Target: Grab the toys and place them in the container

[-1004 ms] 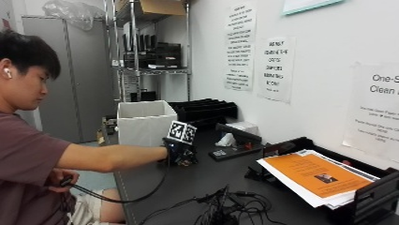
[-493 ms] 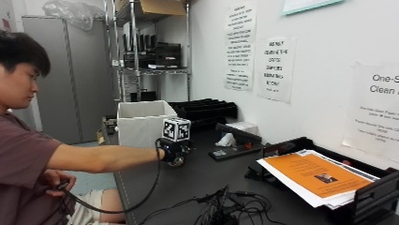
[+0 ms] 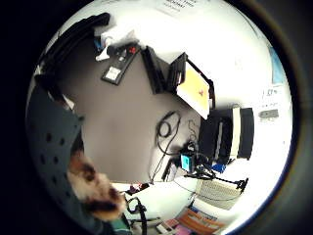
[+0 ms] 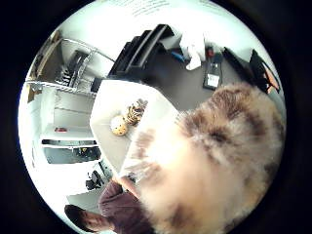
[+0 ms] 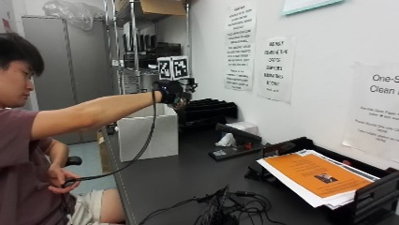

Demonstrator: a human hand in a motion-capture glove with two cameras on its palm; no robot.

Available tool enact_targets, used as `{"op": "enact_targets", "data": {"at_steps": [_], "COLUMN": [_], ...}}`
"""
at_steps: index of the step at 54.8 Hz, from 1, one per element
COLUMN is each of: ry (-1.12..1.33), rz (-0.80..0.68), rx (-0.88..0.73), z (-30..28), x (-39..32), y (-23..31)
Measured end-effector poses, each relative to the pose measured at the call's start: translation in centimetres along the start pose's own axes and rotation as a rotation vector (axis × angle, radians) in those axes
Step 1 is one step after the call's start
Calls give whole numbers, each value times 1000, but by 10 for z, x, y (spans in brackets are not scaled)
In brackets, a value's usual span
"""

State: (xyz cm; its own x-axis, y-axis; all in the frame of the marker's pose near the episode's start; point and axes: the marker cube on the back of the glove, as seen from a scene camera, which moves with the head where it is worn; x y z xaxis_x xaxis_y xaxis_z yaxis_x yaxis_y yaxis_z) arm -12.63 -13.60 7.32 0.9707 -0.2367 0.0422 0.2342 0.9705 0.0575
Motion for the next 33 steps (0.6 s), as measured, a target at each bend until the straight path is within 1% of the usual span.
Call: {"op": "enact_targets", "data": {"at_steps": [7,15,20,27,32,33], "ry": [14,-2,-16,-105,-288,-304], "rz": [-1,-85,-170,-307,-502,-522], "rx": [29,47,43,28,111,120], "z": [-30,-54,-57,-52,-54,-53], "x": [-19,-94,-156,-245,-294,-302], "y": [-7,-30,-44,-59,-56,-56]}}
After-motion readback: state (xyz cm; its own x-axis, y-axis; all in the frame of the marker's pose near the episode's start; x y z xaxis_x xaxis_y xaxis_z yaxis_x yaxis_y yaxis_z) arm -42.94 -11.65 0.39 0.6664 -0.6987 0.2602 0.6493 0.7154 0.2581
